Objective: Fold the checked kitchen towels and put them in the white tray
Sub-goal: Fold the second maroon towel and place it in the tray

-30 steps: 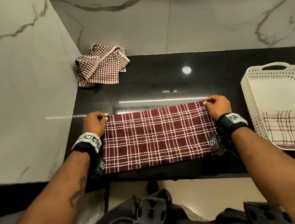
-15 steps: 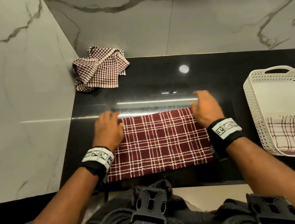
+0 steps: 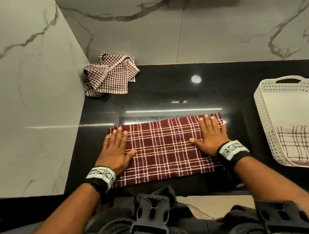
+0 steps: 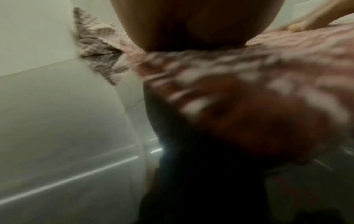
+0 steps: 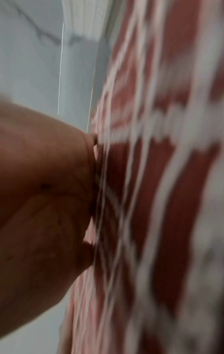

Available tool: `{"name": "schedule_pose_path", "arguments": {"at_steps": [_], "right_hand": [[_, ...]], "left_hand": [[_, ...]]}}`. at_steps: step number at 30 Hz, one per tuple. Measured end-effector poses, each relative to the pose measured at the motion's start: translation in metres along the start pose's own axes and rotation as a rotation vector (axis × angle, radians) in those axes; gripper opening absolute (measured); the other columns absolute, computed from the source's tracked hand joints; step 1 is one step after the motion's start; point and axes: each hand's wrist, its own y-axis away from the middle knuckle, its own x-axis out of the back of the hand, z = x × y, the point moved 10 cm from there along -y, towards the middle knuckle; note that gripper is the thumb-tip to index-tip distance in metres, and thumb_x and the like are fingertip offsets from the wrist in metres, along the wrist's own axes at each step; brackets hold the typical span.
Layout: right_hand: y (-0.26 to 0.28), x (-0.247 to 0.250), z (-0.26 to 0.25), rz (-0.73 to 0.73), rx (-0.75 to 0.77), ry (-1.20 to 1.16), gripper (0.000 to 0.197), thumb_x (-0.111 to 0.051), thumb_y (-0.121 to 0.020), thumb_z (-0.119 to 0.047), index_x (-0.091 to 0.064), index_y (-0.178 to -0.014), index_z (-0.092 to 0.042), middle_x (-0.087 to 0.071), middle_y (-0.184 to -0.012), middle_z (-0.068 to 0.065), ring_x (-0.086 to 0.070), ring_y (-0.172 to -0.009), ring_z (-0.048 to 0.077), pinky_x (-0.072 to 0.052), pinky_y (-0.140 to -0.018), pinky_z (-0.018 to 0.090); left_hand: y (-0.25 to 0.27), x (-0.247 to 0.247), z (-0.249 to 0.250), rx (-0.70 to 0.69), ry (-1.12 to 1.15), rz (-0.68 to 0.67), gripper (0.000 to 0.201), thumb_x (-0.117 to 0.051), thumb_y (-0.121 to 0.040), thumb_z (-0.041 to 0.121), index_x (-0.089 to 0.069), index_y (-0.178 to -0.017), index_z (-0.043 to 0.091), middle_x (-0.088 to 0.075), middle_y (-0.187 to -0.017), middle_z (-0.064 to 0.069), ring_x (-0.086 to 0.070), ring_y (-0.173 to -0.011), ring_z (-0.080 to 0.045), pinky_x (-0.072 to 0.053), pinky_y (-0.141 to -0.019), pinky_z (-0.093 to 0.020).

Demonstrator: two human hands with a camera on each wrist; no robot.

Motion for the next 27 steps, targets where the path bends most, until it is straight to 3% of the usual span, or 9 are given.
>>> {"name": "schedule_pose_path", "arguments": {"at_steps": [3,6,10,12,15,18,21,24,27], "right_hand": [[0.002,0.007,0.031,0.007,-0.08,0.036,0.105,-0.016,-0.083,-0.086,0.021,-0.154,-0.018,0.032,-0.159,0.008,0.029,-0.146,0.026,0.012,-0.117,0.062],[0.015,0.015,-0.009,0.067,-0.018,0.023,0.096,-0.013,-0.089,-0.079,0.021,-0.153,-0.015,0.031,-0.158,0.01,0.029,-0.145,0.028,0.014,-0.116,0.06],[0.042,-0.011,-0.123,0.011,0.288,0.011,0.08,-0.014,-0.095,-0.07,0.016,-0.154,-0.026,0.033,-0.156,0.006,0.029,-0.145,0.028,0.017,-0.115,0.06],[0.049,-0.032,-0.145,-0.032,0.334,0.041,0.078,-0.016,-0.097,-0.066,0.012,-0.156,-0.025,0.027,-0.16,0.004,0.024,-0.148,0.028,0.016,-0.116,0.06],[0.045,-0.038,-0.112,0.005,0.279,0.041,0.081,-0.017,-0.096,-0.067,0.016,-0.156,-0.023,0.029,-0.159,0.002,0.025,-0.148,0.026,0.018,-0.115,0.059],[0.045,-0.033,-0.027,0.058,0.112,-0.029,0.087,-0.012,-0.093,-0.074,0.021,-0.154,-0.022,0.033,-0.157,0.003,0.03,-0.145,0.026,0.018,-0.115,0.059],[0.052,-0.03,0.042,0.05,-0.062,-0.088,0.092,-0.016,-0.092,-0.075,0.02,-0.154,-0.019,0.03,-0.16,0.004,0.026,-0.148,0.026,0.015,-0.116,0.061],[0.055,-0.026,0.04,0.058,-0.096,-0.069,0.092,-0.02,-0.094,-0.071,0.015,-0.155,-0.011,0.024,-0.162,0.01,0.022,-0.149,0.028,0.013,-0.117,0.06],[0.061,-0.022,-0.022,0.122,0.051,-0.084,0.084,-0.018,-0.097,-0.064,0.013,-0.156,-0.012,0.024,-0.161,0.01,0.023,-0.148,0.028,0.015,-0.116,0.056]], "left_hand": [[0.009,-0.004,-0.027,0.094,0.018,-0.052,0.085,-0.004,-0.093,0.072,0.017,-0.156,0.019,0.03,-0.16,-0.003,0.026,-0.148,-0.021,0.01,-0.123,-0.044],[0.008,0.007,-0.01,0.117,0.004,-0.063,0.085,-0.007,-0.094,0.07,0.016,-0.155,0.016,0.027,-0.161,-0.006,0.027,-0.147,-0.022,0.013,-0.122,-0.045],[0.006,0.022,0.075,-0.127,-0.052,-0.006,0.072,-0.004,-0.097,0.063,0.014,-0.156,0.024,0.024,-0.161,-0.003,0.024,-0.149,-0.023,0.013,-0.122,-0.045],[0.007,0.011,0.112,-0.221,-0.095,-0.022,0.07,-0.001,-0.095,0.059,0.013,-0.155,0.026,0.018,-0.164,-0.002,0.022,-0.149,-0.021,0.011,-0.122,-0.044],[0.01,-0.003,0.111,-0.158,-0.088,-0.04,0.07,-0.005,-0.097,0.062,0.017,-0.153,0.027,0.02,-0.164,0.0,0.021,-0.15,-0.019,0.011,-0.122,-0.042],[0.033,-0.01,0.068,-0.017,-0.048,-0.019,0.073,-0.007,-0.098,0.064,0.019,-0.154,0.025,0.027,-0.161,-0.001,0.022,-0.149,-0.019,0.01,-0.123,-0.043],[0.061,-0.017,0.02,0.105,-0.02,-0.013,0.08,-0.004,-0.093,0.07,0.016,-0.155,0.024,0.023,-0.163,-0.001,0.021,-0.149,-0.017,0.009,-0.123,-0.042],[0.069,-0.02,0.006,0.159,-0.039,-0.049,0.086,0.0,-0.09,0.071,0.013,-0.157,0.019,0.022,-0.163,-0.003,0.019,-0.15,-0.017,0.009,-0.123,-0.042],[0.062,-0.01,0.032,0.144,0.001,-0.006,0.079,-0.011,-0.097,0.065,0.01,-0.157,0.018,0.02,-0.164,-0.005,0.02,-0.15,-0.019,0.01,-0.123,-0.043]]}}
